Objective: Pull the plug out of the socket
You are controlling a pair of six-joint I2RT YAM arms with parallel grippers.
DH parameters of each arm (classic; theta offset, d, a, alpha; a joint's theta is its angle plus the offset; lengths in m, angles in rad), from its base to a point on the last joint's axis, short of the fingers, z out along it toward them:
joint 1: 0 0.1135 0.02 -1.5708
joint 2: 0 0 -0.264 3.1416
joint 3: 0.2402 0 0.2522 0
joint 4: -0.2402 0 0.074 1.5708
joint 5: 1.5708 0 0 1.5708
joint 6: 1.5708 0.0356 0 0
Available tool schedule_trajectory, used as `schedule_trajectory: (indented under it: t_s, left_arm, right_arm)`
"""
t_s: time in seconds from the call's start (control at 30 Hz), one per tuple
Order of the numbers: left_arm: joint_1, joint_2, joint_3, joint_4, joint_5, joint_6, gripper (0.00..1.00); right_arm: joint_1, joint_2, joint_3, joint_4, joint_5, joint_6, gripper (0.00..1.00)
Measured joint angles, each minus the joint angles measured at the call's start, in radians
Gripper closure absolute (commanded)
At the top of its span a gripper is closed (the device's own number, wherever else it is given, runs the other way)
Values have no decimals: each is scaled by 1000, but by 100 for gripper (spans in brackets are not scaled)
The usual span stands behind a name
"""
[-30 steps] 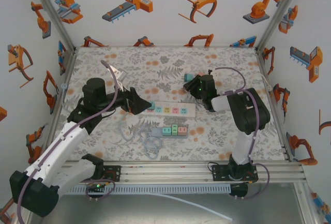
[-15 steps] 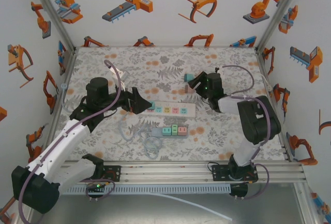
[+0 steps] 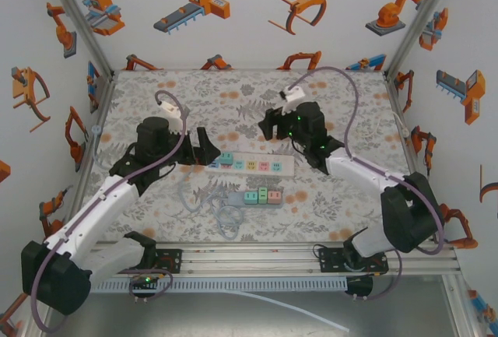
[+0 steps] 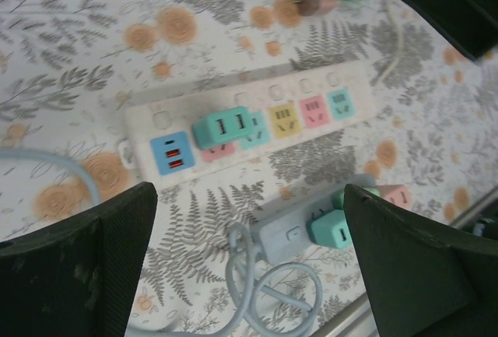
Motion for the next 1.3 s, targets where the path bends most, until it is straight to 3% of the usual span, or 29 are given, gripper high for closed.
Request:
schedule_trajectory:
  t_s: [0.27, 0.47, 0.8, 0.93, 1.07, 1.3]
  left_arm:
    - [12, 62, 2, -95, -166, -40, 3]
    - [76, 149, 10, -135, -206, -87, 3]
    - [101, 278, 12, -133, -173, -125, 2]
    - [106, 330, 22, -122, -163, -132, 2]
    - [106, 373, 28, -103, -149, -132, 0]
    - [106, 439, 30, -72, -121, -142, 4]
  right_arm:
    - [111, 72, 66, -90, -251, -398, 38]
    - [161, 204, 219, -256, -347, -558, 38]
    - [185, 411, 377, -381, -375, -608, 43]
    - [190, 472, 401, -393, -376, -608, 50]
    - [193, 498, 409, -406, -379, -611, 60]
    - [193, 503, 409, -407, -402, -610, 66]
